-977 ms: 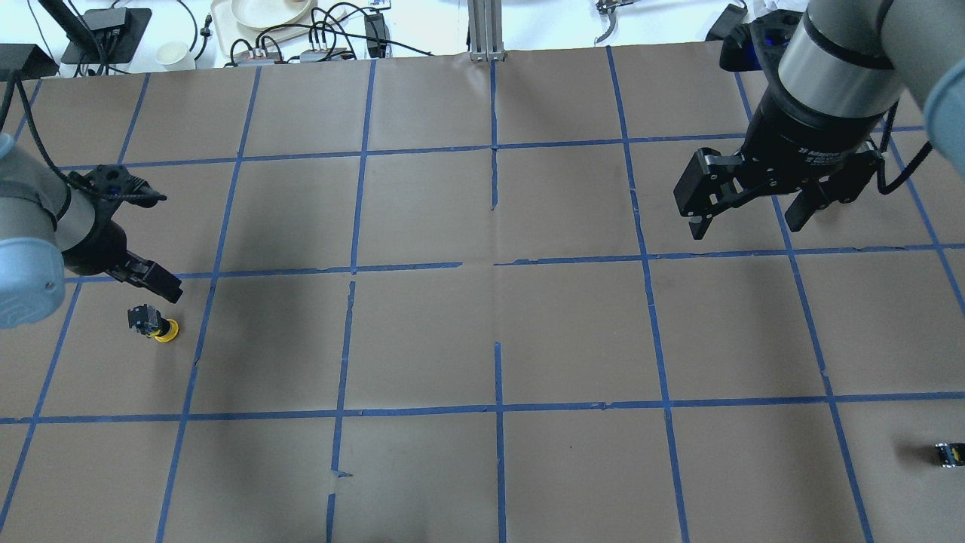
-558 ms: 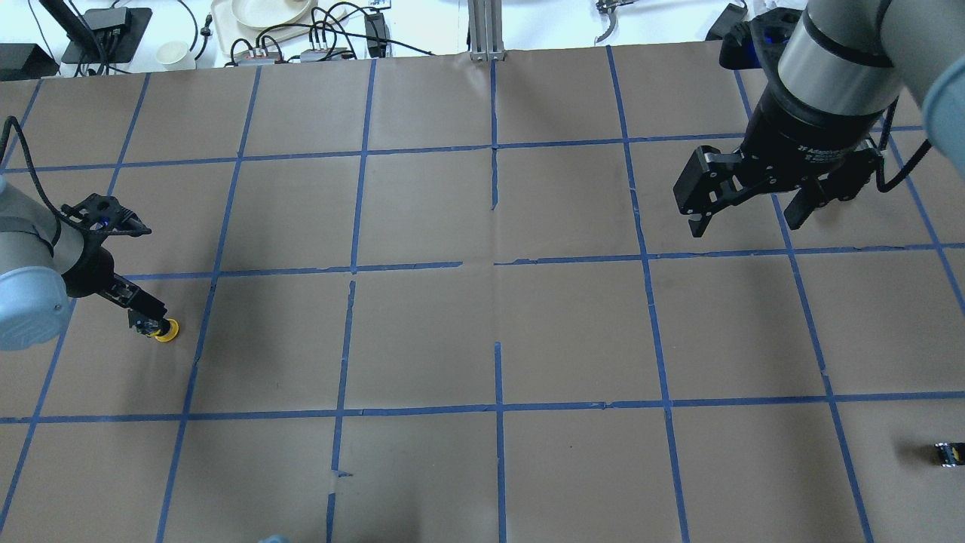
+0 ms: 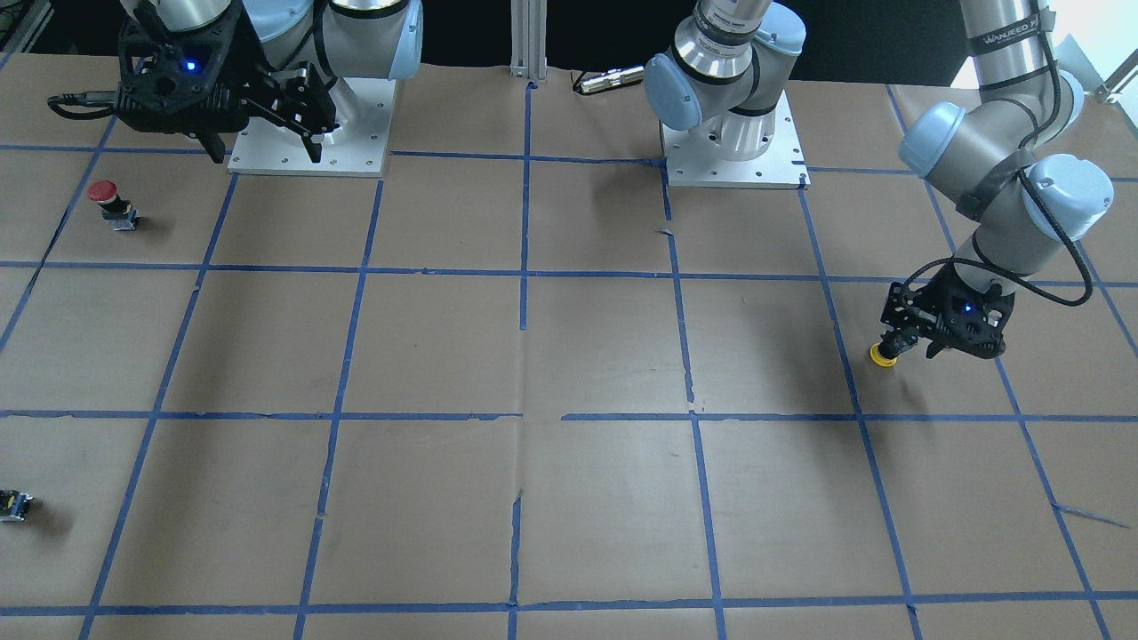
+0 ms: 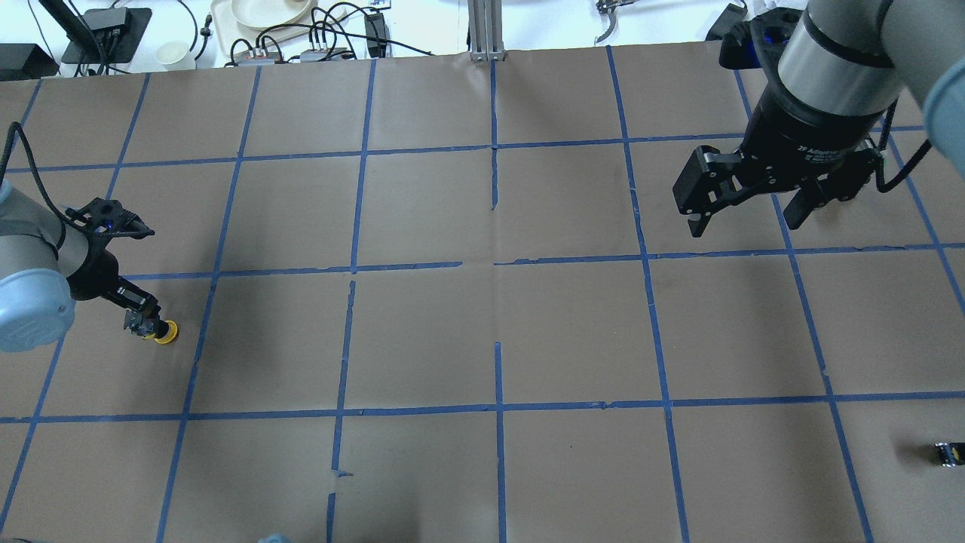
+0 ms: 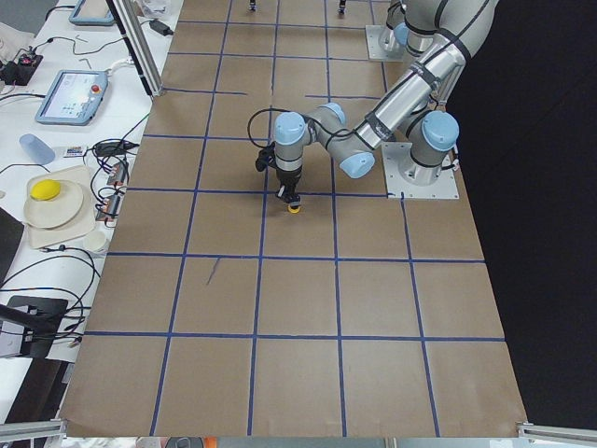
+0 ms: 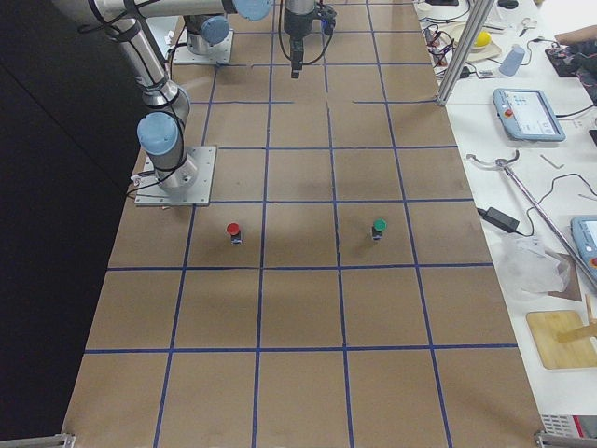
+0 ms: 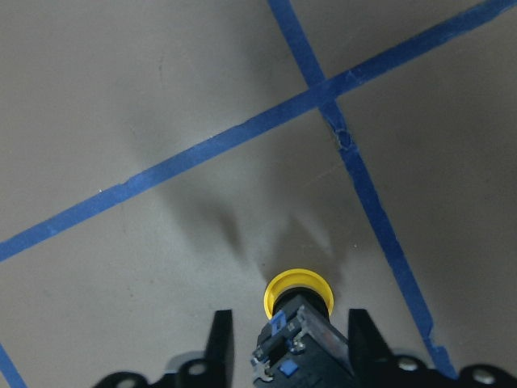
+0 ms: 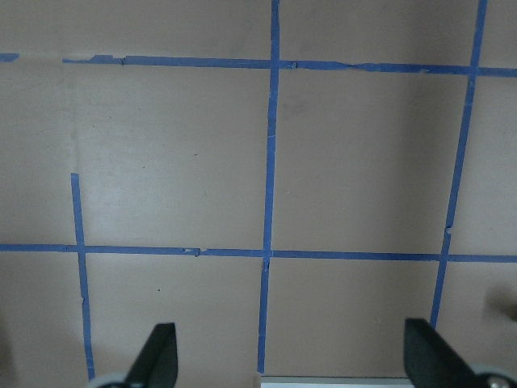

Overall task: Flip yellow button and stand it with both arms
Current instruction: 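Close the left gripper on the dark base of the yellow button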

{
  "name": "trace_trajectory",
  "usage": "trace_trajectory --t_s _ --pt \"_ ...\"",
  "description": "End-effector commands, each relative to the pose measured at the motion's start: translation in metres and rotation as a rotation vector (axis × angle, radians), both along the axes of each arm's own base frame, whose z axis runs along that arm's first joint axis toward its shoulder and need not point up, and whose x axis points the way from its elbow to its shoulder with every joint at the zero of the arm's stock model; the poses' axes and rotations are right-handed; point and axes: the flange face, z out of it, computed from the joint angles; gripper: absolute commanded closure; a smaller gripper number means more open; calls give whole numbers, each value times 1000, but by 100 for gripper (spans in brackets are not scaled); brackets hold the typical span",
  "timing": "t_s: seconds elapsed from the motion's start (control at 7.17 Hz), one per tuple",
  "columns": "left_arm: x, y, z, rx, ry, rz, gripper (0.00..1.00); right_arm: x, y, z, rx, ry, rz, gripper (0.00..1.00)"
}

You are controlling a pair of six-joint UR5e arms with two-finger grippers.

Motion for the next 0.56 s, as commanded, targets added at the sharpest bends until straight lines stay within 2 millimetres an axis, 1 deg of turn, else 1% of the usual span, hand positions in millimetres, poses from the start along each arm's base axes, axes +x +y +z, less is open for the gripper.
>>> trace_trajectory --t_s 0.0,0.28,0.42 --pt "0 0 0 2 1 13 71 0 0 -1 0 -2 -1 0" --pt "-1 -1 0 0 1 14 71 0 1 -4 13 -5 0 0" --pt "-2 0 1 11 11 24 74 1 1 -2 3 -8 0 0"
